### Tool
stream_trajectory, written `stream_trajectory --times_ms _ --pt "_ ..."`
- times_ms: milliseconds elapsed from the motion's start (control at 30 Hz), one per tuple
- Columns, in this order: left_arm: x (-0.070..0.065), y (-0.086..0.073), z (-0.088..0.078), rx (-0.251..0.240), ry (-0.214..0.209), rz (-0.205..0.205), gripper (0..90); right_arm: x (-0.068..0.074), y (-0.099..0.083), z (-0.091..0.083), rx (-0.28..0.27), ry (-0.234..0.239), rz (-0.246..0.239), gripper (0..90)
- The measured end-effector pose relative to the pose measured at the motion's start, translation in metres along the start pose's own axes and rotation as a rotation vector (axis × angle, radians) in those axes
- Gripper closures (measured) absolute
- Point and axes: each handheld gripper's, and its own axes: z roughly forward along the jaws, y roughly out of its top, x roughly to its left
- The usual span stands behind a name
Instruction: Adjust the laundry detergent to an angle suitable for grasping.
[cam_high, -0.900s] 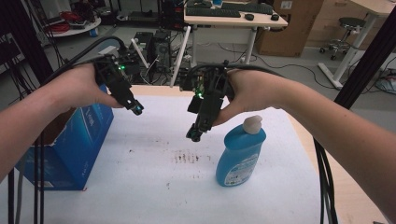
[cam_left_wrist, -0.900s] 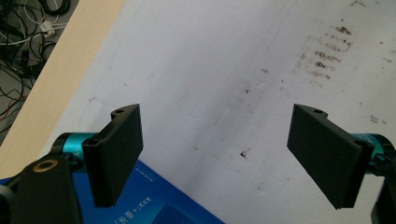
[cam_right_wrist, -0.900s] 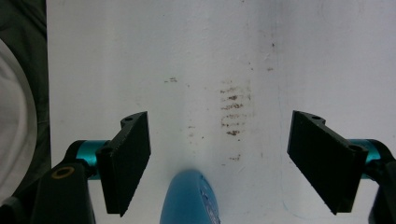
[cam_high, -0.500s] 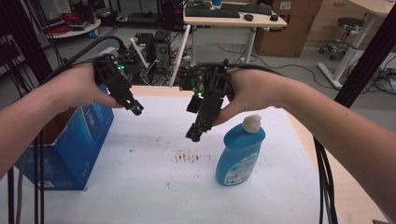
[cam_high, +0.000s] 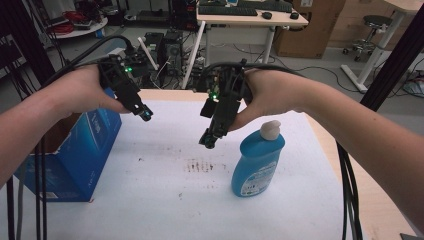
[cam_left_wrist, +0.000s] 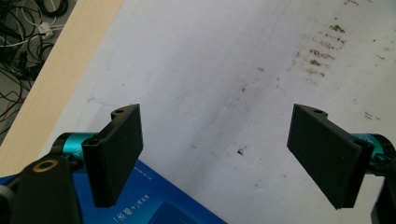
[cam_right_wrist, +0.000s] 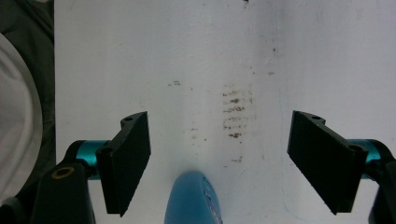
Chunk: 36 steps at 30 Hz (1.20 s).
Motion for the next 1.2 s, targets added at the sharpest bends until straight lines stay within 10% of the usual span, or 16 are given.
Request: stream_trajectory --times_ms 600,1200 --pt "-0.013 -0.006 -0.016 -0.070 -0.011 0.018 18.4 0.005 0.003 -0.016 -0.028 -0.002 0.002 20.8" --pt "-0.065 -0.010 -0.010 -0.194 -0.158 0.046 18.4 0.005 0.011 -0.073 -0.094 -0.037 0.008 20.8"
